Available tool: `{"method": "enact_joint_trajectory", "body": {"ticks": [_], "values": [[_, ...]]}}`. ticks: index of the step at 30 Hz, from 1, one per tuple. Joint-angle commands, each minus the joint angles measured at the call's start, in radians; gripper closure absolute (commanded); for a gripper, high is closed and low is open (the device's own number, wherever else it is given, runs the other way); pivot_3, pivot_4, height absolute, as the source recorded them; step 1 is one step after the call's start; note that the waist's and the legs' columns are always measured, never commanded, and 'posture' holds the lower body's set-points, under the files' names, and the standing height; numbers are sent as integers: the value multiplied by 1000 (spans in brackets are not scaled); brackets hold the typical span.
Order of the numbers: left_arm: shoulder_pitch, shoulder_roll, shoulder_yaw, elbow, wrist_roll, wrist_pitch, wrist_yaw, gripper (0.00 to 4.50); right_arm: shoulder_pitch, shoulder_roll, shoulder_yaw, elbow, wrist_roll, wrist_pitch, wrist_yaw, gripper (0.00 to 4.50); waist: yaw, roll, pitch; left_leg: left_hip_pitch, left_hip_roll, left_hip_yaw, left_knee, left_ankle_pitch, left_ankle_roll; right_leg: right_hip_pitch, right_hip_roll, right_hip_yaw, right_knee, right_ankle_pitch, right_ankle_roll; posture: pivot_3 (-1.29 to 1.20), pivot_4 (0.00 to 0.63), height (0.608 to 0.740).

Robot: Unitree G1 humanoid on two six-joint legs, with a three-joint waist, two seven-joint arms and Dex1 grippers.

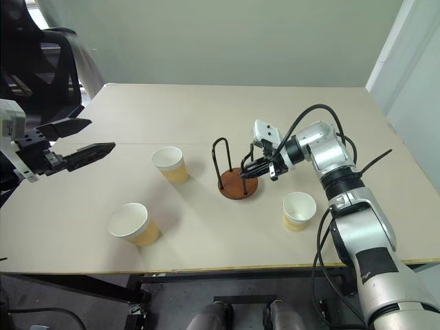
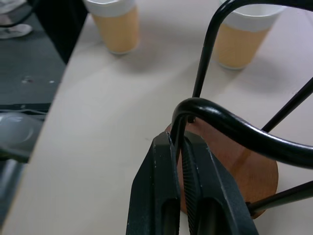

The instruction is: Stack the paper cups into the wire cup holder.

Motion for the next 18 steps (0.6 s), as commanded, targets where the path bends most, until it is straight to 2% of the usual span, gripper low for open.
{"method": "enact_joint_trajectory", "body": {"ticks": [1, 18], "values": [[-18, 26, 10, -7, 1, -2, -9, 0, 2, 11, 2, -57, 21, -13, 36, 4469, 0, 0, 0, 0, 0, 0, 0, 0, 0, 0, 0, 0, 0, 0, 0, 0, 150, 740], [-9, 36, 16, -32, -2, 15, 2, 0, -56, 93, 41, 130, -52, -212, 43, 4469, -1, 0, 0, 0, 0, 0, 0, 0, 0, 0, 0, 0, 1, 0, -1, 0, 150, 740]]}}
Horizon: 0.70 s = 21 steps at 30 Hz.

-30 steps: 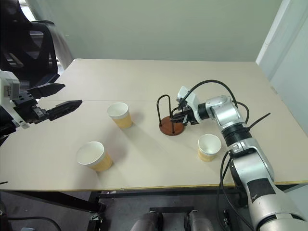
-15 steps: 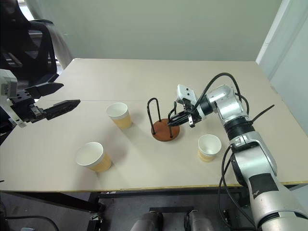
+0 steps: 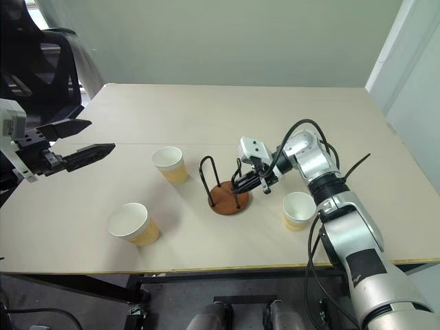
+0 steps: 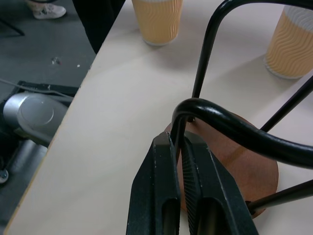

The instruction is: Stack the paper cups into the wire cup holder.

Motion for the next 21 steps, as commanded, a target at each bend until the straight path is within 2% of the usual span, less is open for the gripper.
{"method": "enact_joint_trajectory", "body": {"ticks": [1, 7, 10, 20, 21], "values": [[-9, 25, 23, -32, -2, -2, 1, 0, -60, 18, -4, 42, -16, -60, -1, 4469, 0, 0, 0, 0, 0, 0, 0, 0, 0, 0, 0, 0, 0, 0, 0, 0, 150, 740], [-5, 26, 28, -42, -5, 5, 5, 0, -113, 38, 2, 154, -72, -132, -36, 4469, 0, 0, 0, 0, 0, 0, 0, 0, 0, 0, 0, 0, 0, 0, -1, 0, 150, 740], [-5, 25, 28, -46, -6, 7, 6, 0, -129, 40, -3, 192, -91, -161, -51, 3734, 0, 0, 0, 0, 0, 0, 0, -1, -1, 0, 0, 0, 0, 0, -1, 0, 150, 740], [-27, 20, 9, -36, -1, 4, 9, 0, -144, 34, -19, 233, -109, -188, -59, 188, 0, 0, 0, 0, 0, 0, 0, -1, -1, 0, 0, 0, 0, 0, -1, 0, 150, 740], [-29, 19, 8, -35, -1, 3, 9, 0, -146, 34, -21, 236, -112, -191, -66, 52, 0, 0, 0, 0, 0, 0, 0, -1, -1, 0, 0, 0, 0, 0, -1, 0, 150, 740]]}}
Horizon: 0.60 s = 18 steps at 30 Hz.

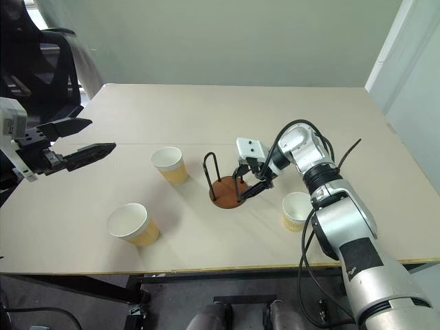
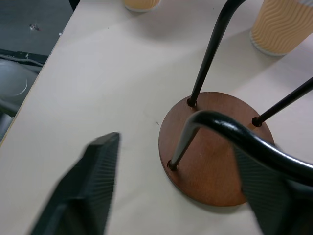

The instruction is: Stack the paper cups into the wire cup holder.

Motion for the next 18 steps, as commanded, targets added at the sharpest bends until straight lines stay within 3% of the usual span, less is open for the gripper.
{"method": "enact_joint_trajectory", "body": {"ticks": [1, 12, 18], "values": [[-28, 17, 9, -15, -1, -5, 3, 0, -45, -3, -26, -3, 0, -19, -23, 52, 0, 0, 0, 0, 0, 0, 0, 0, 0, 0, 0, 0, 0, 0, 0, 0, 150, 740], [-40, 14, 1, -8, 3, -12, 4, 0, -64, 11, -46, 27, -4, -53, -117, 52, 0, 0, 0, 0, 0, 0, 0, 0, 0, 0, 0, 0, 0, 0, 0, 0, 150, 740], [-40, 18, -11, -7, -1, -2, -15, 0, -60, -18, -37, 24, -16, -72, -100, 52, 0, 0, 0, 0, 0, 0, 0, -1, 0, 0, 0, 0, 0, 0, 0, 0, 150, 740]]}}
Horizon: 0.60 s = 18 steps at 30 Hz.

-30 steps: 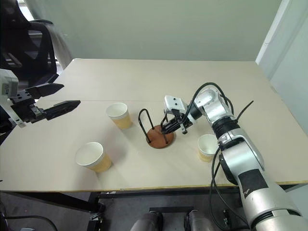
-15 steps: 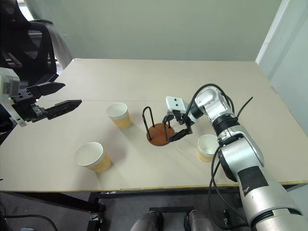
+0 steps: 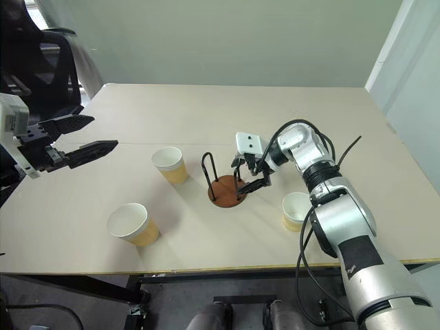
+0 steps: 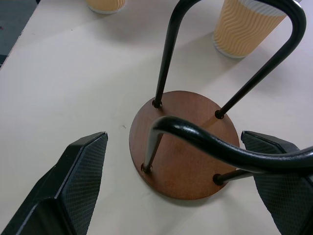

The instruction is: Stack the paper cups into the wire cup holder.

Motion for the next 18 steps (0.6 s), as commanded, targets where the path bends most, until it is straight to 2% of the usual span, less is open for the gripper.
{"method": "enact_joint_trajectory", "body": {"ticks": [1, 9, 14, 16, 18], "values": [[-5, 23, 1, -12, -3, -1, -29, 0, -36, -36, -19, -21, -5, -23, 24, 52, 0, 0, 0, 0, 0, 0, 0, 0, 0, 0, 0, 0, 0, 0, 0, 0, 150, 740], [-51, 53, -76, 40, -19, 9, -191, 0, -58, -160, -27, -84, 20, 57, 171, 52, 3, 0, 0, -1, 0, 0, 0, -1, 0, 0, 0, 0, 0, 0, 0, 0, 150, 740], [-101, 56, -127, 88, -16, -2, -298, 0, -66, -239, -23, -165, 78, 131, 181, 52, 2, 0, 0, 0, 0, 0, 0, 0, 0, 0, 0, 0, 0, 0, 0, 0, 150, 740], [-103, 62, -144, 93, -11, -14, -348, 0, -50, -288, 3, -245, 132, 181, 181, 52, 1, 0, 0, 0, 0, 0, 0, -1, 0, 0, 0, 0, 0, 0, 0, 0, 150, 740], [-108, 69, -163, 86, -28, 6, -406, 0, 19, -408, 89, -430, 233, 250, 181, 52, 1, 0, 0, -2, 0, 0, 0, -1, 0, -1, 0, 0, -1, 0, 0, 0, 150, 740]]}}
